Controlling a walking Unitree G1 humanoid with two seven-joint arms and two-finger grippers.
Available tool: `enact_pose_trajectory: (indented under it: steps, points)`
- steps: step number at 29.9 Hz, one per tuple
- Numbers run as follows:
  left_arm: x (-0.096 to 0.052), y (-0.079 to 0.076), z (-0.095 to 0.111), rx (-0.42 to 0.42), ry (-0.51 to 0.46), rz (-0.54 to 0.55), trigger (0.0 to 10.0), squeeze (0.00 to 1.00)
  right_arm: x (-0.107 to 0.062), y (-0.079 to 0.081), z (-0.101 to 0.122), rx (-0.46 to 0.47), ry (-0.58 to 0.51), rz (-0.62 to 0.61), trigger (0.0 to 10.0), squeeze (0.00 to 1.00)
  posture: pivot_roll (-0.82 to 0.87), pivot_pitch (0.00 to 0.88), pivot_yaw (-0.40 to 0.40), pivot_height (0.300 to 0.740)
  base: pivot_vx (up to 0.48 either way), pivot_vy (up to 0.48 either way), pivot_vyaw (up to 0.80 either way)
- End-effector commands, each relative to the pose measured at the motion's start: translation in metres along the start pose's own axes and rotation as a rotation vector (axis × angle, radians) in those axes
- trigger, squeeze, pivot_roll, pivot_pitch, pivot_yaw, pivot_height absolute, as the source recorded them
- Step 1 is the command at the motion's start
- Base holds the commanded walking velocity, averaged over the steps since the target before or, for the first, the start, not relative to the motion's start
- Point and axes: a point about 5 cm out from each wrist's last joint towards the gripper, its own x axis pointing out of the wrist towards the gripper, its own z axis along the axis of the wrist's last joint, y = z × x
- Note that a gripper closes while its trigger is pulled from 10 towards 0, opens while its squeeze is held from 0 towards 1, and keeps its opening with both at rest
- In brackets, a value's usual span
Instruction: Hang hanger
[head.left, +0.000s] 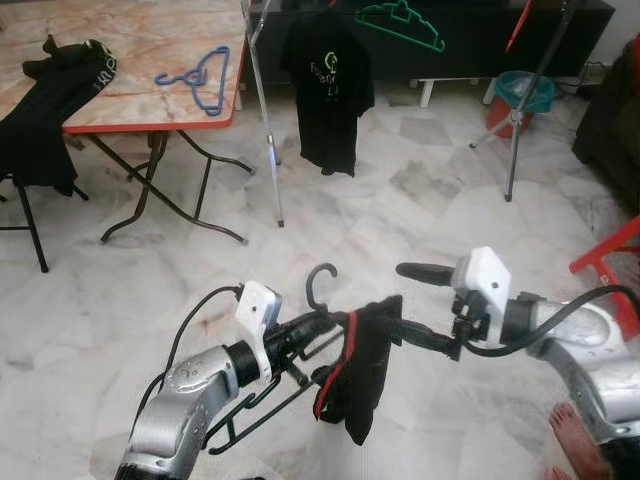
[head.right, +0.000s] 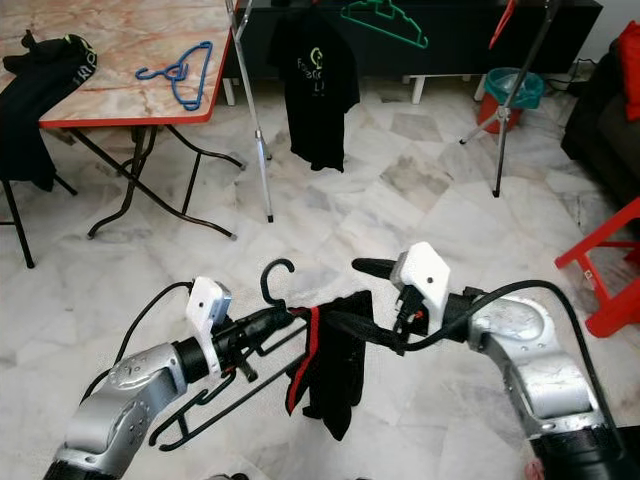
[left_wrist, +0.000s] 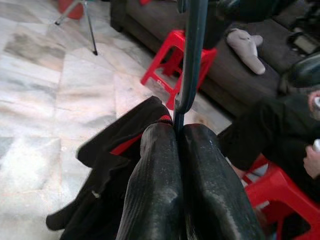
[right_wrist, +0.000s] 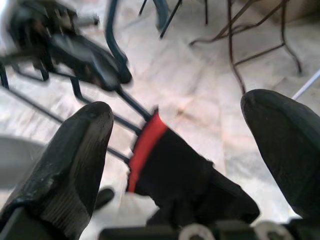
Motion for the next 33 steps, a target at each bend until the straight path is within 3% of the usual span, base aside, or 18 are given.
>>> enact_pose_trajectory:
  steps: [1,10,16,21,33]
  points:
    - [0.0,-0.007,0.007,0.001,-0.025,-0.06,10.0,0.0,0.0,0.003,-0.003,-0.019,0.027,0.063,10.0,0.0,0.01,0.12,-0.031,0.74,0.0,0.0,0.0]
    - [-0.003,-0.019,0.021,-0.015,-0.062,-0.224,10.0,0.0,-0.011,0.004,-0.013,-0.004,0.057,0.257,10.0,0.0,0.01,0.118,-0.039,0.74,0.0,0.0,0.0]
    - [-0.005,-0.025,0.029,-0.025,-0.087,-0.291,10.0,0.0,-0.012,0.003,-0.019,-0.007,0.091,0.31,10.0,0.0,0.02,0.117,-0.039,0.74,0.0,0.0,0.0]
    - [-0.007,-0.035,0.028,-0.017,-0.045,-0.383,10.0,0.0,-0.007,-0.003,-0.021,-0.027,0.094,0.347,10.0,0.0,0.02,0.111,-0.038,0.74,0.0,0.0,0.0]
    - [-0.007,-0.042,0.027,-0.018,-0.022,-0.425,10.0,0.0,0.0,-0.002,-0.025,-0.014,0.082,0.423,10.0,0.0,0.04,0.099,-0.039,0.74,0.0,0.0,0.0]
